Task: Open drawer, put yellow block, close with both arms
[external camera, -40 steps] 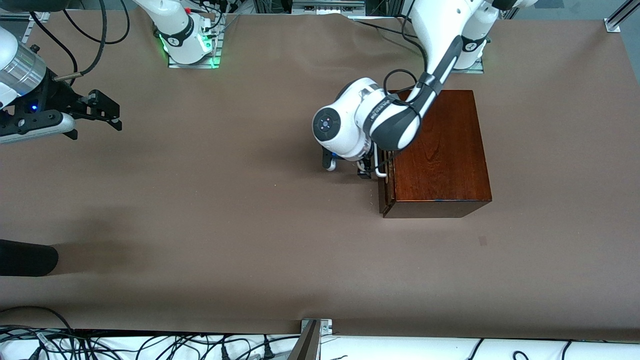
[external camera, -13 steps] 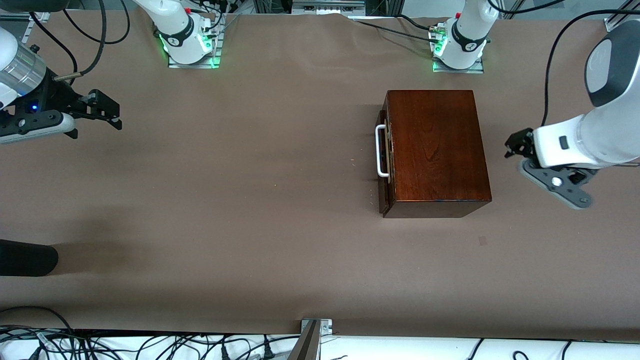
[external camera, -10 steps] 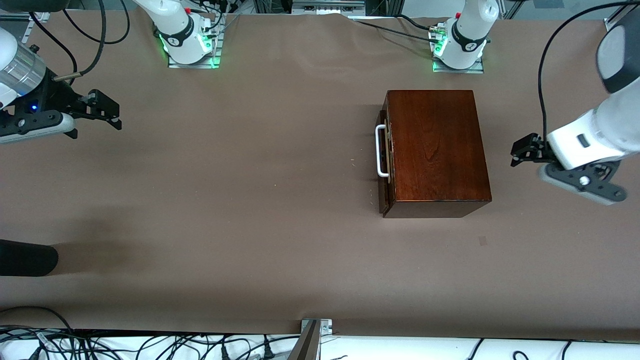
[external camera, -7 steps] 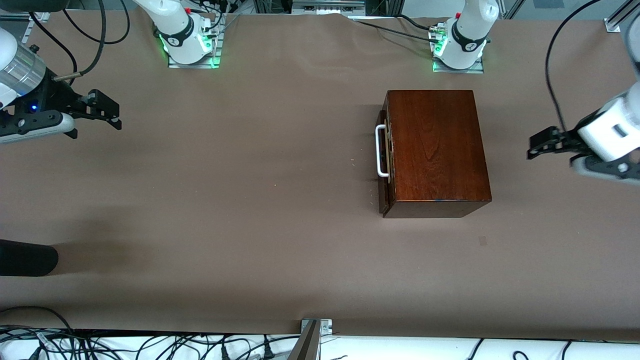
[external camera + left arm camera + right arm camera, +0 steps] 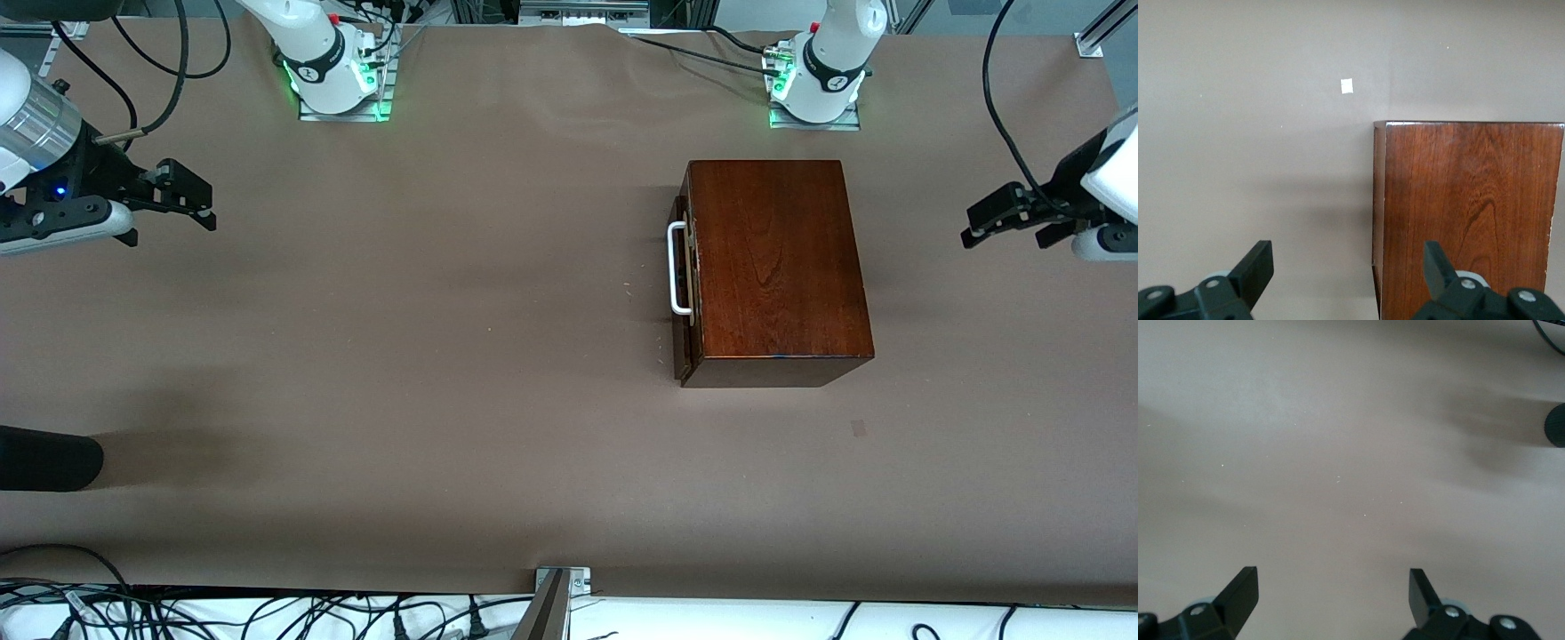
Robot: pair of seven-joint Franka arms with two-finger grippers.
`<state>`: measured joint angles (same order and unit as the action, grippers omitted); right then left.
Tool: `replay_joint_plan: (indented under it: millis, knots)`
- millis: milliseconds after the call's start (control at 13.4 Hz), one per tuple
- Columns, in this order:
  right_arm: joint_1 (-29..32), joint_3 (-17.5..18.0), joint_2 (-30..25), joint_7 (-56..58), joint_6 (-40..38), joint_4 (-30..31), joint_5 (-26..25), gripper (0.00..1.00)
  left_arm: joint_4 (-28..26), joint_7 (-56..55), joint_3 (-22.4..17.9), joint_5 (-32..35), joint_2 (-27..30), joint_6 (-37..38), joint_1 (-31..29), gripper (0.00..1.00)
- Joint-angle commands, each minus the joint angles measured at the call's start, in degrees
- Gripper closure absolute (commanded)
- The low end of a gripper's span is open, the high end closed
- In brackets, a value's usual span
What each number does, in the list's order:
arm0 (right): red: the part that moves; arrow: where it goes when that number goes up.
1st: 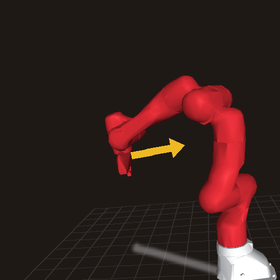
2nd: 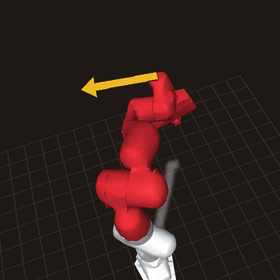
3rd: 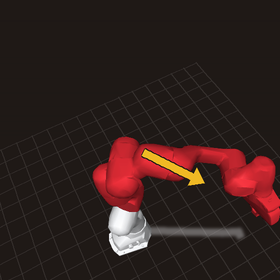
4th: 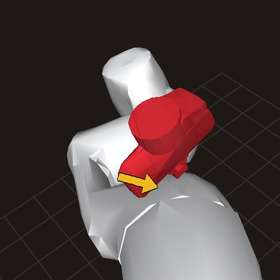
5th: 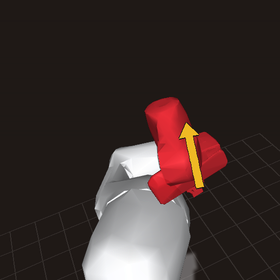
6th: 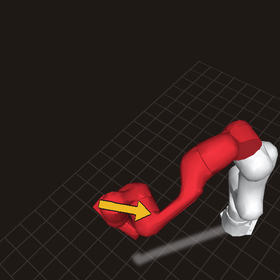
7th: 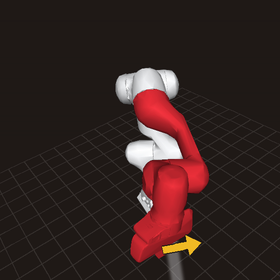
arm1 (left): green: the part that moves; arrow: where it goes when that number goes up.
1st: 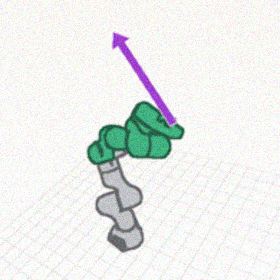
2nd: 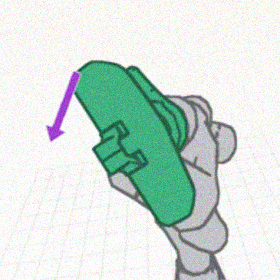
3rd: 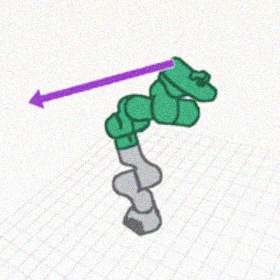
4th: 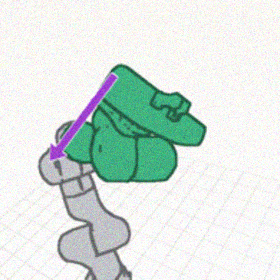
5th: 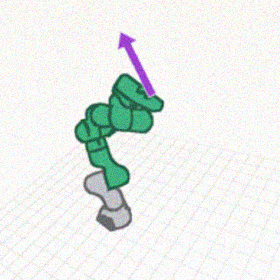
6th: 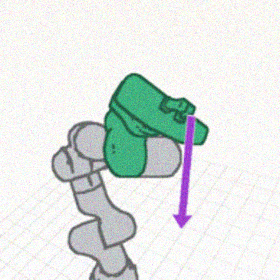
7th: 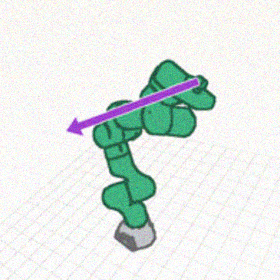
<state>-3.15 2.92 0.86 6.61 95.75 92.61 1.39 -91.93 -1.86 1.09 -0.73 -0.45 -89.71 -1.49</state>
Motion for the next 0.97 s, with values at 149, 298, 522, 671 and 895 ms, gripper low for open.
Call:
replay_joint_plan:
  millis: [149, 298, 522, 671, 895]
  knots:
    - [0.2, 0.1, 0.1, -0.7, -1.1, -0.9, 0.9, 0.0, -4.4, -1.0, 1.2, 0.1, 4.4, -1.6, -0.4, 0.0]
    - [0.2, 0.1, 0.1, -0.7, -1.1, -0.9, 0.9, 0.0, -4.2, -1.3, 1.0, 0.4, 4.5, -1.6, -0.1, 0.0]
    - [0.2, 0.1, 0.1, -0.7, -1.1, -0.9, 0.9, 0.0, -4.7, -1.1, 0.6, 0.4, 4.3, -1.4, 0.6, 0.0]
    - [0.2, 0.1, 0.1, -0.7, -1.1, -0.9, 1.0, 0.0, -4.7, -1.1, 0.3, 0.4, 4.2, -1.4, 1.1, 0.0]
    - [0.2, 0.1, 0.1, -0.7, -1.2, -0.9, 0.9, 0.0, -4.8, -1.2, 0.3, 0.4, 4.3, -1.4, 1.1, 0.0]
